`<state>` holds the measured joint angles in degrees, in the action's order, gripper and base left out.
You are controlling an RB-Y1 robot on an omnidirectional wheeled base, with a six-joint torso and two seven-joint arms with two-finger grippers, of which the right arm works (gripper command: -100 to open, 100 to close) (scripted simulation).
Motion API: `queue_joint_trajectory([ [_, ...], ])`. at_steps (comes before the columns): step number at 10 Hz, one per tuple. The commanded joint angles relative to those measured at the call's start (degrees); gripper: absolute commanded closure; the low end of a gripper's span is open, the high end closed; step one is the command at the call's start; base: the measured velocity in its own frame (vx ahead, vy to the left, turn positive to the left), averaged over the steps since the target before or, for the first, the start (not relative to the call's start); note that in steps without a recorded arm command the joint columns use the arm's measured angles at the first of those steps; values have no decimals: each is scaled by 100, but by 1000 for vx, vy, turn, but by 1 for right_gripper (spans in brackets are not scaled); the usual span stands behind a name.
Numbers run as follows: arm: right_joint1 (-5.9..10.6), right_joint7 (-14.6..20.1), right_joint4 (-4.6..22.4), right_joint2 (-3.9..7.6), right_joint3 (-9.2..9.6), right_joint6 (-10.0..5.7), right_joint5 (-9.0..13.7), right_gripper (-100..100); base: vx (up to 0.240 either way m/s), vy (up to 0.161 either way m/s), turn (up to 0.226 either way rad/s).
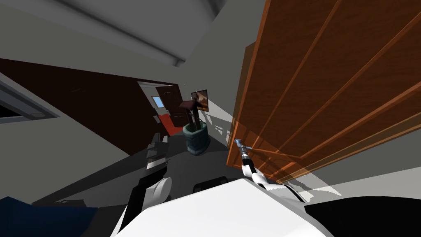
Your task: Pull the door open
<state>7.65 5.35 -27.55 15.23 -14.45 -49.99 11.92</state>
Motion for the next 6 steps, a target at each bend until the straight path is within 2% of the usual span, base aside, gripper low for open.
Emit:
queue_joint_trajectory([
  [1,-16,93,53,21,98,-28,-64,100,-229,1,80],
  [3,-16,93,53,21,98,-28,-64,100,-113,-7,21],
  [4,-44,217,30,65,219,-64,-145,100,-146,-37,107],
  [6,-71,336,7,108,337,-99,-224,100,-220,-22,111],
])
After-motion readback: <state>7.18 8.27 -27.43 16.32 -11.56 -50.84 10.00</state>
